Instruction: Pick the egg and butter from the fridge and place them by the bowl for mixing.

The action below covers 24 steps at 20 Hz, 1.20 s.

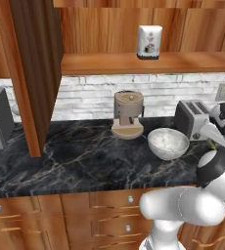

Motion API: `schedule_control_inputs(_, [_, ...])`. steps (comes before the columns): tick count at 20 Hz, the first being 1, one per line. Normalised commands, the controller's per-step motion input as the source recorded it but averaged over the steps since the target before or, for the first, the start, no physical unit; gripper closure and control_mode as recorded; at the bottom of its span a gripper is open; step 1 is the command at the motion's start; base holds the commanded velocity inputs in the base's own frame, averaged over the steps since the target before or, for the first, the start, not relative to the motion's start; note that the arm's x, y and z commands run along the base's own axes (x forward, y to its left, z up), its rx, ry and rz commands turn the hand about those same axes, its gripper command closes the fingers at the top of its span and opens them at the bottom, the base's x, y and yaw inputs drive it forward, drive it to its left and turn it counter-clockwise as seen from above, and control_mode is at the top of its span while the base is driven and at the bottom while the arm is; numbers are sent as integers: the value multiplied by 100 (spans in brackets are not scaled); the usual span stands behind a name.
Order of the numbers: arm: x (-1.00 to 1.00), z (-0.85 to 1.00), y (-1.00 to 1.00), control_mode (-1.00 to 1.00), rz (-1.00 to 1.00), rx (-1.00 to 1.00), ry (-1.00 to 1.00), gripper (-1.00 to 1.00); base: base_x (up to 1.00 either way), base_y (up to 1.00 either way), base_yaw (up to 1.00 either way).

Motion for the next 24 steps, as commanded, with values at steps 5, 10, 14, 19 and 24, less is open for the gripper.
schedule_control_inputs(5, [22,-51,-8,-100,-7,20,14,100,0,0,0])
schedule_control_inputs(10, [20,-49,1,-100,-15,5,7,100,0,0,0])
schedule_control_inputs(14, [28,-29,8,-100,-9,2,3,100,0,0,0])
schedule_control_inputs(19, [17,-26,9,-100,-1,0,0,100,0,0,0])
schedule_control_inputs(24, [8,-27,21,-100,0,0,0,100,0,0,0])
